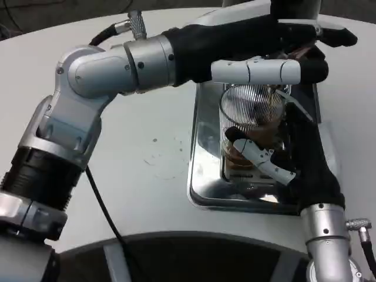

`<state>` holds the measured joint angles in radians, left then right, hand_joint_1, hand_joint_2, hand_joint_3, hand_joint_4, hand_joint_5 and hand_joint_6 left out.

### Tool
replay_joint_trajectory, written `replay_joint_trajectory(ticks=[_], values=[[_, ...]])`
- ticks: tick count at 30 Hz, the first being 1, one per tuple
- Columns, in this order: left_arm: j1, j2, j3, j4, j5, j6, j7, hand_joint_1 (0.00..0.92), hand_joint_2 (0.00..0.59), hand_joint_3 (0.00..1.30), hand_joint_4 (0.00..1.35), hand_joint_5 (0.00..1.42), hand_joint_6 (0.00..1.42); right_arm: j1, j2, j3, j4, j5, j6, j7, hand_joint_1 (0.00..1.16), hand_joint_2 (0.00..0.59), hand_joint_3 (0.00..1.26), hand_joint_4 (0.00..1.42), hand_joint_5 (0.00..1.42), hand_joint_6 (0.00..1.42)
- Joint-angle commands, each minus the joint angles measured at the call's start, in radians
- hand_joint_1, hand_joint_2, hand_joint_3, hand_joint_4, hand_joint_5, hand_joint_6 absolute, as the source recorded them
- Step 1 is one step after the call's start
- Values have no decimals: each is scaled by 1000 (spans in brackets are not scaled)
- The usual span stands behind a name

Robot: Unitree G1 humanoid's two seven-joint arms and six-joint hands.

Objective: Grasp the cup under the faucet to collect the drink, then remove the cup.

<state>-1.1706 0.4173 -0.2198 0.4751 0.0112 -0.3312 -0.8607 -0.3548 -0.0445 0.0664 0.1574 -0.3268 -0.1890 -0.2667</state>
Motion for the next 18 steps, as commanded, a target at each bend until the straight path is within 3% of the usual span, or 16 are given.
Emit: replay_joint_trajectory(ticks=[1,14,18], values=[[50,16,-12,-14,24,15,-23,0,116,153,86,165,175,30,10,5,-3,-1,-35,-21,667,245,367,442,487,293],[82,13,18,-76,2,18,-2,0,104,159,108,186,182,53,14,-3,-30,-8,-58,-61,687,248,465,568,639,480],[97,4,57,-98,-28,-1,22,0,98,160,109,207,188,57,19,-4,-35,-16,-64,-82,701,254,504,621,697,531]])
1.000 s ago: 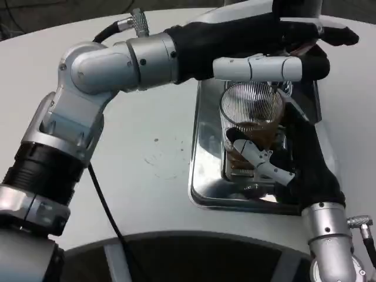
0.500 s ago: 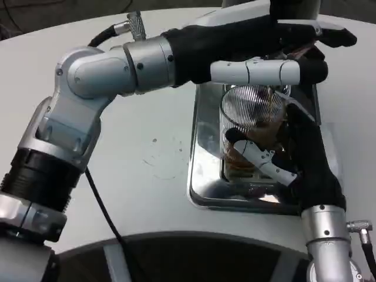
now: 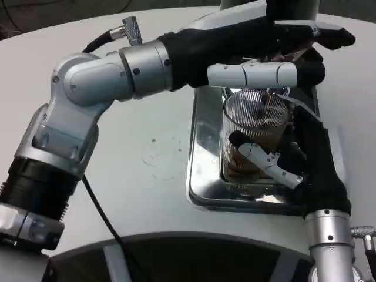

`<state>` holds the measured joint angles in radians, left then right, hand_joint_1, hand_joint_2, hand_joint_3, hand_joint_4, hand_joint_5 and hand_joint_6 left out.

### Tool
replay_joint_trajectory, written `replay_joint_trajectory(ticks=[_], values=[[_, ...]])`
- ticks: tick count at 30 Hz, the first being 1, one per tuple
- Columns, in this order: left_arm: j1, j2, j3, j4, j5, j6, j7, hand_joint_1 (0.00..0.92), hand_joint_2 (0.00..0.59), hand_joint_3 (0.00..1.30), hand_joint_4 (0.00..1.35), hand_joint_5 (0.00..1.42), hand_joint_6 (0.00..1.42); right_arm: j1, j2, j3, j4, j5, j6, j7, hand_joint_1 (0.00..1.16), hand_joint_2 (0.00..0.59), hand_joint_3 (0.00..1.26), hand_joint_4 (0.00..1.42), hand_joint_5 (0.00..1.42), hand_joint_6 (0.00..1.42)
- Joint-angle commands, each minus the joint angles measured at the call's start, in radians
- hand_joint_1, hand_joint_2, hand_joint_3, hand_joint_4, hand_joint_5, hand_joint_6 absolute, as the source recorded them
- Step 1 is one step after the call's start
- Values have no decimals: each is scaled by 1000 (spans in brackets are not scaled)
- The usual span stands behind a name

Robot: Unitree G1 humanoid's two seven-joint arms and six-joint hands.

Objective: Grasp the cup under the faucet to collect the drink, then remove the cup.

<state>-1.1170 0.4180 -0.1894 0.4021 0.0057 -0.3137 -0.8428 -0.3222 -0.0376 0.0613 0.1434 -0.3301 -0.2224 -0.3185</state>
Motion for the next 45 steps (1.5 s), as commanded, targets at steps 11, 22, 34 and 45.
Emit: replay_joint_trajectory(ticks=[11,22,34,45], values=[[32,-24,116,-59,-78,-46,59,0,81,125,138,258,231,31,11,-2,-29,-12,-30,-35,707,253,515,645,730,571],[26,-37,135,-112,-118,-25,53,0,77,165,196,292,267,30,10,-16,-38,-6,-32,-36,708,253,533,667,761,620],[142,15,171,-289,-179,46,52,0,78,189,239,329,294,37,7,-34,-56,-1,-41,-38,724,237,584,706,820,698],[387,72,262,-492,-225,161,112,0,78,212,261,347,312,61,1,-43,-96,9,-38,-25,732,227,607,732,850,761]])
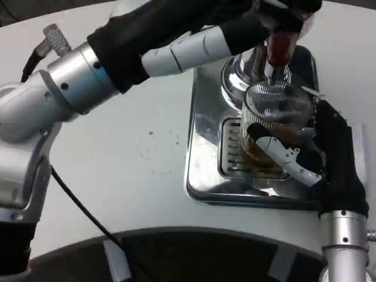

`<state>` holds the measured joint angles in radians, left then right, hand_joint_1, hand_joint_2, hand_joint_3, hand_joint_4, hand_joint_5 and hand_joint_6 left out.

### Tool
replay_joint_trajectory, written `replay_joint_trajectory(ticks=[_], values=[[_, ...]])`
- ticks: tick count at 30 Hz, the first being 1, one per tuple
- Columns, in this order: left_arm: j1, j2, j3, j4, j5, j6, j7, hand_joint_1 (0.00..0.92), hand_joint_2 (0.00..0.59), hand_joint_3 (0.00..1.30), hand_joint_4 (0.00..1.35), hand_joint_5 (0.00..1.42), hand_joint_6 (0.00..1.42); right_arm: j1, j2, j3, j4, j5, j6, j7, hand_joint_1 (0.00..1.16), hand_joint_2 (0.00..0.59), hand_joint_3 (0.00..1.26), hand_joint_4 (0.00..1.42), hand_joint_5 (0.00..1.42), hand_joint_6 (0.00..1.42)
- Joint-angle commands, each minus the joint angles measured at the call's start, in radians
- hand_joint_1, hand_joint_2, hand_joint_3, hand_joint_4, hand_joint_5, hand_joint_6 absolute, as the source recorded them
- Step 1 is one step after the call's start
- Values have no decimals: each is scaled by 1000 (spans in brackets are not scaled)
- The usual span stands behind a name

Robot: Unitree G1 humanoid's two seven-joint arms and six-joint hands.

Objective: Grasp the cup under the faucet to collect the drink, then remove the cup.

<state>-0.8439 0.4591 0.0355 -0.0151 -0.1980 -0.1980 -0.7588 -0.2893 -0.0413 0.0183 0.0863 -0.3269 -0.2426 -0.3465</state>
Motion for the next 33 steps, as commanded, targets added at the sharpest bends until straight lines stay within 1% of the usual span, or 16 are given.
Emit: replay_joint_trajectory(ticks=[1,4,10,18,26,33], values=[[133,33,43,-91,-23,53,34,0,83,217,269,347,313,32,5,0,-43,6,-17,5,732,227,609,733,850,762],[221,46,63,-149,-33,79,51,0,84,219,275,357,325,41,4,-1,-56,7,-15,9,732,227,616,742,865,765],[390,71,102,-236,-33,104,75,0,83,232,290,370,334,65,2,-7,-90,9,-14,17,737,220,638,771,902,828],[517,88,144,-273,-24,105,110,0,87,241,297,375,349,94,5,-16,-133,15,-10,26,743,217,664,809,936,873],[576,98,161,-263,0,86,141,0,92,250,308,385,353,117,-2,-31,-172,18,-5,42,743,217,701,848,986,945],[602,105,163,-242,24,74,150,0,94,251,308,381,355,128,-1,-40,-182,18,-6,51,752,208,711,849,1004,967]])
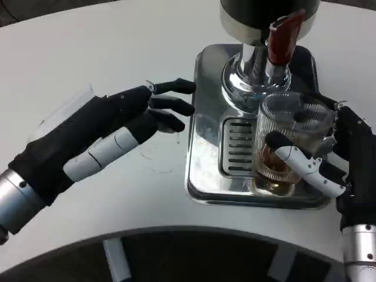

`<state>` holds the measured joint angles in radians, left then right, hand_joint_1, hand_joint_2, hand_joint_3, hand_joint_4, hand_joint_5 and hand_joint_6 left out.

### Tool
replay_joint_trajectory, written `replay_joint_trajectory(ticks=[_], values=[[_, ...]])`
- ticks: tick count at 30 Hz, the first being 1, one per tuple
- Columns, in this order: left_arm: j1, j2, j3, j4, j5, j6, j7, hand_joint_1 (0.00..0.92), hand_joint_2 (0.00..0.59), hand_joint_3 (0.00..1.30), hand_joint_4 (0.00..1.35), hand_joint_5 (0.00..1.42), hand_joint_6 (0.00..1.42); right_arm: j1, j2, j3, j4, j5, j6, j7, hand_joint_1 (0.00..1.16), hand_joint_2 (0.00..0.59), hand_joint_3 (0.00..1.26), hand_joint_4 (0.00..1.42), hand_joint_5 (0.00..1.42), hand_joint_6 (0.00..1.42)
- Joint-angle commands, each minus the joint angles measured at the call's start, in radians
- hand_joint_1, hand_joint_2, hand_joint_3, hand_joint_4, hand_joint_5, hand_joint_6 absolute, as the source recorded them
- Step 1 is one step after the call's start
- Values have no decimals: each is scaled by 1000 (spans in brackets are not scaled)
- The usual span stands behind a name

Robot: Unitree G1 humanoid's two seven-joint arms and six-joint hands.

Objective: Grasp the cup under the faucet to collect the drink, then remove the cup.

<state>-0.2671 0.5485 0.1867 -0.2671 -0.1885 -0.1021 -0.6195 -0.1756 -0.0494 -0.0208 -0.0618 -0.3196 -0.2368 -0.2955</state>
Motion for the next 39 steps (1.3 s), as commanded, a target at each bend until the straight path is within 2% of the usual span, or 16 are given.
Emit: replay_joint_trajectory(ticks=[1,5,12,24,34,39], values=[[26,16,11,12,18,-24,13,0,94,251,308,380,355,14,7,-2,-36,10,-12,1,753,208,710,857,1007,969],[40,23,9,8,56,-30,33,0,96,251,308,377,350,21,7,-2,-54,4,-16,2,757,209,722,876,1044,1012],[58,21,-1,10,97,-34,62,0,98,251,284,339,294,76,0,-11,-112,2,-29,5,776,199,750,915,1117,1093],[59,14,-13,24,131,-35,91,0,105,242,273,321,285,166,5,-36,-214,16,-32,17,800,189,783,952,1191,1183],[67,14,-23,28,148,-37,109,0,110,242,265,320,273,227,17,-34,-283,27,-33,30,802,197,802,978,1228,1238],[67,10,-24,30,160,-39,117,0,110,242,262,320,271,279,19,-31,-350,43,-33,55,809,198,817,991,1246,1259]])
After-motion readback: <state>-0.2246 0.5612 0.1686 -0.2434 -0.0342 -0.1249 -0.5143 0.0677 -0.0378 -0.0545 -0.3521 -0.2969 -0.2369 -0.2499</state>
